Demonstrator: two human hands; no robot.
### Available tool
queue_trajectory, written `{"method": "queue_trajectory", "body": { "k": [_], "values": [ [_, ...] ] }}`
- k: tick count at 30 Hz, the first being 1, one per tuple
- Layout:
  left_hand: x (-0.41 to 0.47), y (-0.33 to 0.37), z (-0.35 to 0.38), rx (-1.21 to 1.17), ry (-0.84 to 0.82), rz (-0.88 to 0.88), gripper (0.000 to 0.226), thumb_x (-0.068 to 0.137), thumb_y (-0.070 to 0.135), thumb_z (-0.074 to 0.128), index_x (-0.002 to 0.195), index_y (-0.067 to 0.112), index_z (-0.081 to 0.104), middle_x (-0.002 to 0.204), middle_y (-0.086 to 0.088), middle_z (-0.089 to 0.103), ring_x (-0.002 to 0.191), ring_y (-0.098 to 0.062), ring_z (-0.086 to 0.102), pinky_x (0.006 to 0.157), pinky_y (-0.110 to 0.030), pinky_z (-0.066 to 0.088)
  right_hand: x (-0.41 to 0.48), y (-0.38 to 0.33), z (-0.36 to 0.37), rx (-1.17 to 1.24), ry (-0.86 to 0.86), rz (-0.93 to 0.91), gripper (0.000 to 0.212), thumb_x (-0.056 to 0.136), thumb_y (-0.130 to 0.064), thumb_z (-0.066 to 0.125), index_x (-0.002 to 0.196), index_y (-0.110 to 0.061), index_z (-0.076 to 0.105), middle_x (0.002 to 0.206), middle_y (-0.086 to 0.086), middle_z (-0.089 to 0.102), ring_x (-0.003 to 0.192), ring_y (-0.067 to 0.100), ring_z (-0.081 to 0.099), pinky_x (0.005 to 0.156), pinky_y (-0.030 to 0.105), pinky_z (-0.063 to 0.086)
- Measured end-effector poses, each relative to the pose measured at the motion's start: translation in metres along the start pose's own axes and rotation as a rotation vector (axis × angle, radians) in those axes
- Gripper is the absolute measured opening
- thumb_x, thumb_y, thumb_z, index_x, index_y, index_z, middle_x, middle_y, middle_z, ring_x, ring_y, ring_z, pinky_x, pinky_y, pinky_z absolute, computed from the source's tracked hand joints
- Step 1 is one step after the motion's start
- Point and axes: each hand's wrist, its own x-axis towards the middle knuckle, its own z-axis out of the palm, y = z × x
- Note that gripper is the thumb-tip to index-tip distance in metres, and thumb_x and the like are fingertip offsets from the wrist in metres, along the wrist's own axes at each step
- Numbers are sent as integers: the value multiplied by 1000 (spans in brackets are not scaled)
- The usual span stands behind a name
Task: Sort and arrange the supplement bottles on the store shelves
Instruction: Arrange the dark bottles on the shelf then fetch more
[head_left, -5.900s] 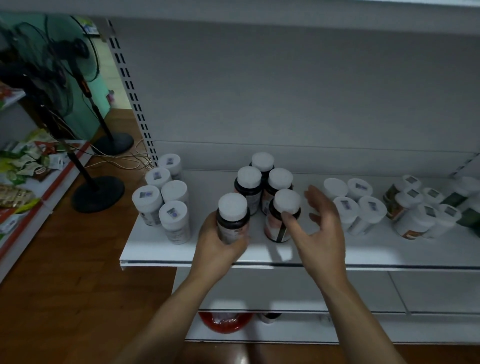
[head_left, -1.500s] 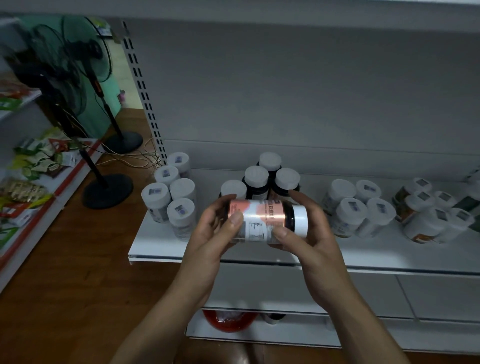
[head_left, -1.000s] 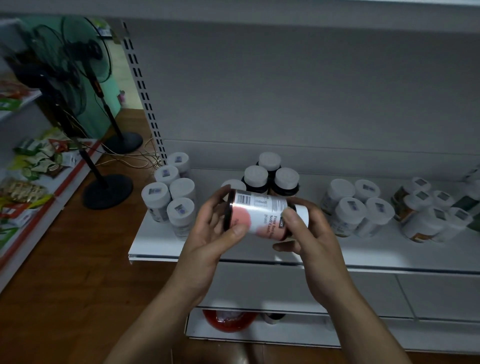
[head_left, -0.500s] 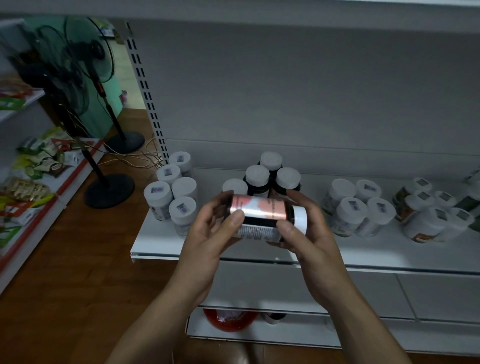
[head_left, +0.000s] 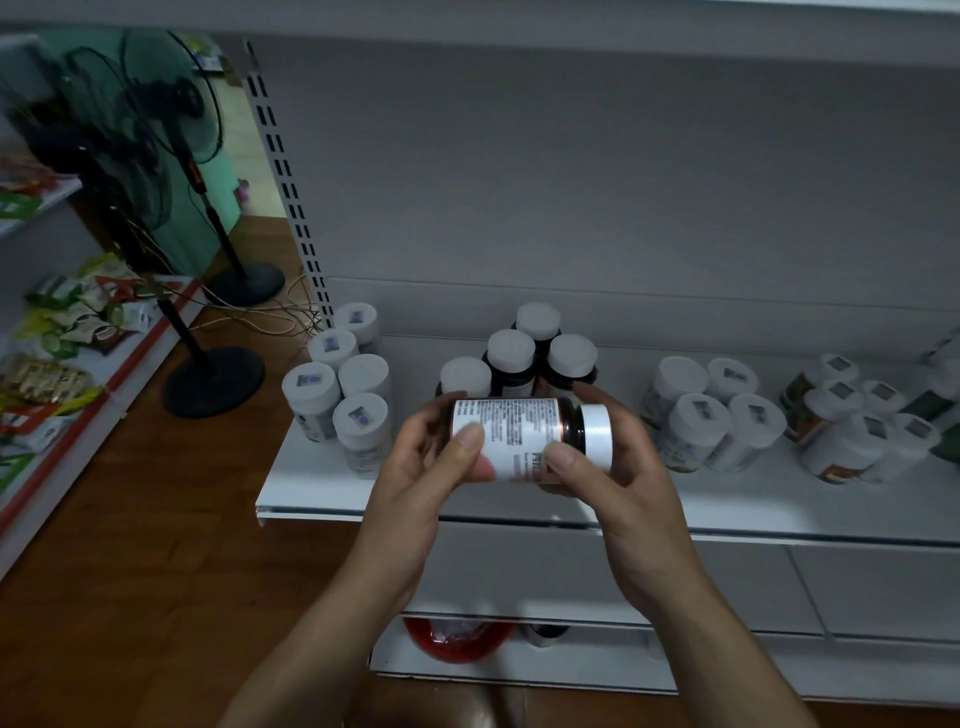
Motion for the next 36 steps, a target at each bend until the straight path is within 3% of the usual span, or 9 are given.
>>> {"method": "queue_trajectory", "body": {
  "k": [4,14,19,22,25,28,31,33,36],
  "values": [
    [0,1,-1,96,-87,70,52,83,16,73,130,24,52,116,12,67,107,-7,65,81,-22,54,0,0,-1,-18,22,18,48,76,-28,70,122,-28,58,106,-4,72,95,14,70,71,25,55],
    [2,-2,4,147,31,7,43,75,57,55,107,29,65,94,5,72,87,-9,70,72,-25,57,5,1,0,13,-3,33,65,70,-36,77,130,-27,54,109,0,70,101,18,68,72,29,56],
    [0,-1,0,106,-78,-1,46,80,35,66,125,34,55,108,16,67,104,-7,66,75,-24,57,9,0,1,15,50,94,46,79,-39,77,118,-22,60,101,-2,73,98,20,70,73,34,59],
    [2,0,2,56,-49,-8,34,86,40,67,118,28,60,104,9,71,98,-12,69,74,-28,58,9,2,0,24,13,81,57,76,-39,73,126,-20,56,108,-1,71,102,18,68,79,39,60],
    [4,2,4,47,-23,-35,35,80,46,53,107,27,64,95,10,74,90,-8,70,76,-27,59,10,2,0,31,27,58,53,74,-30,71,124,-20,57,98,-8,72,92,9,69,72,29,58],
    [2,0,-1,172,-58,-14,35,79,47,54,111,34,61,99,18,72,93,0,67,77,-18,55,10,1,-2,-5,35,42,51,75,-26,70,124,-24,57,98,-10,73,92,7,69,69,22,55],
    [0,-9,-11,482,-80,65,56,80,52,70,129,50,43,124,33,55,113,15,51,87,-7,46,9,1,-2,-166,28,7,58,76,-19,82,125,-34,56,109,-18,68,98,1,65,72,17,52],
    [0,-17,-12,704,-113,162,69,78,54,72,135,55,33,131,35,43,122,16,41,91,-1,37,7,6,-1,-298,-1,-11,62,76,-15,82,126,-39,54,109,-26,65,96,-3,63,73,18,53],
    [0,-29,-7,761,-71,219,67,75,55,69,130,61,32,127,34,42,122,13,41,89,0,35,7,13,5,-432,-48,-5,66,73,-27,83,127,-47,51,118,-25,61,105,-5,59,78,24,55]
  ]
}}
